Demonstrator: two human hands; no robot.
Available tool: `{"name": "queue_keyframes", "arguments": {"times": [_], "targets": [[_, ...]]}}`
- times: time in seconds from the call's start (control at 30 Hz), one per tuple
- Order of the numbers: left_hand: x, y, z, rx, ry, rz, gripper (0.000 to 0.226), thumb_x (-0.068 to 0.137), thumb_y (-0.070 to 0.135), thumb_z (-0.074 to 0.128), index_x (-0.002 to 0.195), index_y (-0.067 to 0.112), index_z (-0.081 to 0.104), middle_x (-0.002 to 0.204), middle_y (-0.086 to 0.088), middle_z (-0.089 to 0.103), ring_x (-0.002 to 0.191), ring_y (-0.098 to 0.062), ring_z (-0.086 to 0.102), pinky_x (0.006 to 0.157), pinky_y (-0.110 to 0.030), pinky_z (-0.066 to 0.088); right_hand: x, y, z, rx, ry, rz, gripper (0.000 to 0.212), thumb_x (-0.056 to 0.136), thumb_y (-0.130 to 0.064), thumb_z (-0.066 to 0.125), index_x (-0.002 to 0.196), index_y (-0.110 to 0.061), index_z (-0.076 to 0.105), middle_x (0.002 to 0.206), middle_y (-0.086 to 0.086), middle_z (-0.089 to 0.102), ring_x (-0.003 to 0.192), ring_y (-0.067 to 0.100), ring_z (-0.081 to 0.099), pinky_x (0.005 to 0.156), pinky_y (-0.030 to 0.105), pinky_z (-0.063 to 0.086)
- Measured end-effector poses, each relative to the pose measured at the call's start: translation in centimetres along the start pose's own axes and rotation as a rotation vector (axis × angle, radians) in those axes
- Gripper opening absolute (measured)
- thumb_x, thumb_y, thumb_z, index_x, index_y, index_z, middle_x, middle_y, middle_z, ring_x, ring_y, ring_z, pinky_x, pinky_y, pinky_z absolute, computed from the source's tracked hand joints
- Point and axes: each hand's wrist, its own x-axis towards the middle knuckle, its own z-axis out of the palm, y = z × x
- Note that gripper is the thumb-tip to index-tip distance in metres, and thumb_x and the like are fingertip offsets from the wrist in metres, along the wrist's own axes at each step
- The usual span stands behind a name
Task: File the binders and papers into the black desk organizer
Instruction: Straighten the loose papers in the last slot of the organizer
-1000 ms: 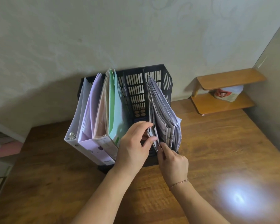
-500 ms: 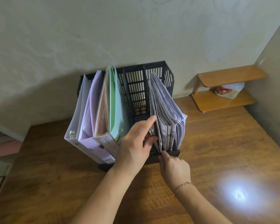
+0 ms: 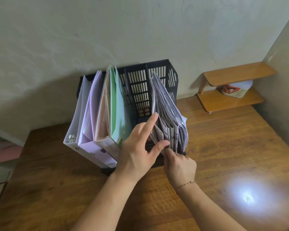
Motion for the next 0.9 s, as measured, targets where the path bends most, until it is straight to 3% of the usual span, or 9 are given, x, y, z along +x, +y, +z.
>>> {"name": "queue_keyframes", "arguments": {"times": [0.1, 0.2, 0.37, 0.5, 0.6, 0.7, 0.9], "targets": [[0.0, -0.3, 0.5, 0.042, 0.054, -0.051, 0.039, 0.094, 0.034, 0.059, 0.123, 0.009, 0.063, 0.113, -0.007, 0.063, 0.091, -0.018, 0.065, 0.072, -0.034, 0.06, -0.3, 0.5, 0.8, -0.081, -0.148, 0.007, 0.03, 0.082, -0.037, 0.068, 0.06, -0.02, 0.058, 0.037, -0.002, 0.052, 0.027, 0.02, 0.048, 0.038, 0.017, 0.023], [-0.2, -0.5, 0.9, 0.054, 0.065, -0.066, 0.029, 0.092, 0.026, 0.063, 0.115, 0.008, 0.066, 0.108, -0.006, 0.066, 0.086, -0.017, 0.065, 0.069, -0.033, 0.059, -0.9, 1.2, 1.1, -0.146, -0.223, -0.035, 0.026, 0.071, -0.035, 0.079, 0.061, -0.02, 0.06, 0.036, -0.001, 0.052, 0.026, 0.02, 0.048, 0.037, 0.017, 0.023], [-0.2, -0.5, 1.2, 0.077, 0.09, -0.043, 0.028, 0.086, 0.015, 0.07, 0.112, 0.006, 0.068, 0.093, -0.006, 0.072, 0.08, -0.017, 0.068, 0.066, -0.033, 0.06, -0.7, 0.8, 0.7, -0.078, -0.143, -0.03, 0.025, 0.078, -0.027, 0.072, 0.059, -0.02, 0.057, 0.039, -0.002, 0.052, 0.029, 0.018, 0.049, 0.037, 0.018, 0.023], [-0.3, -0.5, 1.2, 0.086, 0.07, -0.022, 0.036, 0.086, 0.019, 0.072, 0.12, 0.008, 0.064, 0.094, -0.005, 0.069, 0.075, -0.016, 0.065, 0.06, -0.035, 0.059, -2.1, 1.5, 0.3, -0.008, -0.135, -0.039, 0.009, 0.082, -0.03, 0.063, 0.08, -0.023, 0.069, 0.047, -0.006, 0.059, 0.035, 0.013, 0.053, 0.034, 0.018, 0.031], [-0.1, -0.4, 1.0, 0.068, 0.068, -0.015, 0.041, 0.089, 0.026, 0.067, 0.126, 0.01, 0.06, 0.108, -0.005, 0.064, 0.085, -0.014, 0.063, 0.067, -0.033, 0.06, -2.3, 2.6, -0.8, 0.131, 0.012, 0.015, 0.01, 0.084, -0.028, 0.063, 0.081, -0.023, 0.072, 0.053, -0.008, 0.062, 0.039, 0.009, 0.054, 0.033, 0.021, 0.037], [0.2, -0.4, 0.9, 0.076, 0.081, -0.018, 0.037, 0.087, 0.026, 0.068, 0.12, 0.009, 0.064, 0.113, -0.006, 0.062, 0.095, -0.011, 0.059, 0.077, -0.034, 0.059, -1.6, 2.6, -0.9, 0.154, 0.116, 0.024, 0.007, 0.083, -0.025, 0.068, 0.08, -0.021, 0.072, 0.057, -0.007, 0.064, 0.041, 0.01, 0.055, 0.033, 0.022, 0.038], [0.5, -0.4, 1.0, 0.076, 0.067, -0.018, 0.036, 0.084, 0.028, 0.071, 0.115, 0.01, 0.066, 0.105, -0.004, 0.068, 0.094, -0.016, 0.063, 0.076, -0.035, 0.058, -0.8, 2.0, 0.5, 0.123, 0.084, 0.059, 0.018, 0.086, -0.033, 0.058, 0.075, -0.025, 0.069, 0.056, -0.006, 0.063, 0.041, 0.013, 0.055, 0.033, 0.022, 0.035]]}}
